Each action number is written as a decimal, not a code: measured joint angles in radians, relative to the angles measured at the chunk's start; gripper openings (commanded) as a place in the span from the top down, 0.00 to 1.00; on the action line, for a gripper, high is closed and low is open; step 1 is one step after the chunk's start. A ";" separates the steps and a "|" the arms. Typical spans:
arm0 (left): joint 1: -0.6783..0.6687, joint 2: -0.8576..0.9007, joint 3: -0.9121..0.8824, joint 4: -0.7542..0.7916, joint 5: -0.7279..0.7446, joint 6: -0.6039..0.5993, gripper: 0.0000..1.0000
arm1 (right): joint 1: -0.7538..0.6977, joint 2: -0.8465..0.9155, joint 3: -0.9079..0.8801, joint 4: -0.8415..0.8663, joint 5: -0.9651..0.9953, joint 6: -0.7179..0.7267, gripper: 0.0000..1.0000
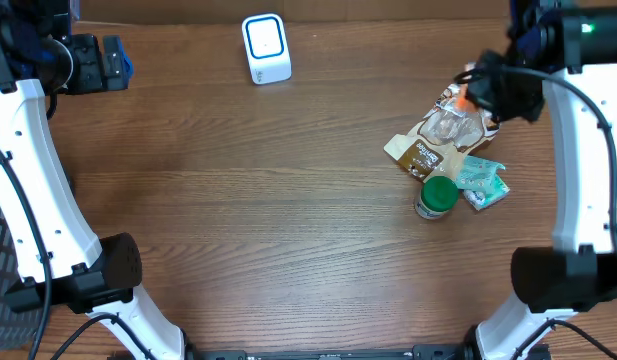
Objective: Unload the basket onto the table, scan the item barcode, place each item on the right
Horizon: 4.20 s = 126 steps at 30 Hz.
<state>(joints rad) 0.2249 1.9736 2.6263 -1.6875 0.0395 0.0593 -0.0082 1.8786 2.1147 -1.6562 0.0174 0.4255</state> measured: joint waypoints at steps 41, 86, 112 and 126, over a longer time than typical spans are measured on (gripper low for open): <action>0.000 0.000 0.000 0.000 0.000 0.000 0.00 | -0.062 -0.438 0.074 -0.035 -0.275 -0.101 0.00; -0.001 0.000 0.000 0.000 0.000 0.000 0.00 | 0.007 -1.743 -1.947 1.645 -0.117 -0.325 0.00; -0.001 0.000 0.000 0.000 0.000 0.000 0.00 | 0.011 -1.864 -2.096 1.575 -0.104 -0.325 0.00; -0.001 0.000 0.000 0.000 0.000 0.000 0.01 | 0.011 -1.864 -2.096 1.574 -0.105 -0.325 0.00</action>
<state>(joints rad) 0.2241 1.9736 2.6263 -1.6875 0.0395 0.0593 0.0029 0.0147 0.0185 -0.0822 -0.0872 0.1009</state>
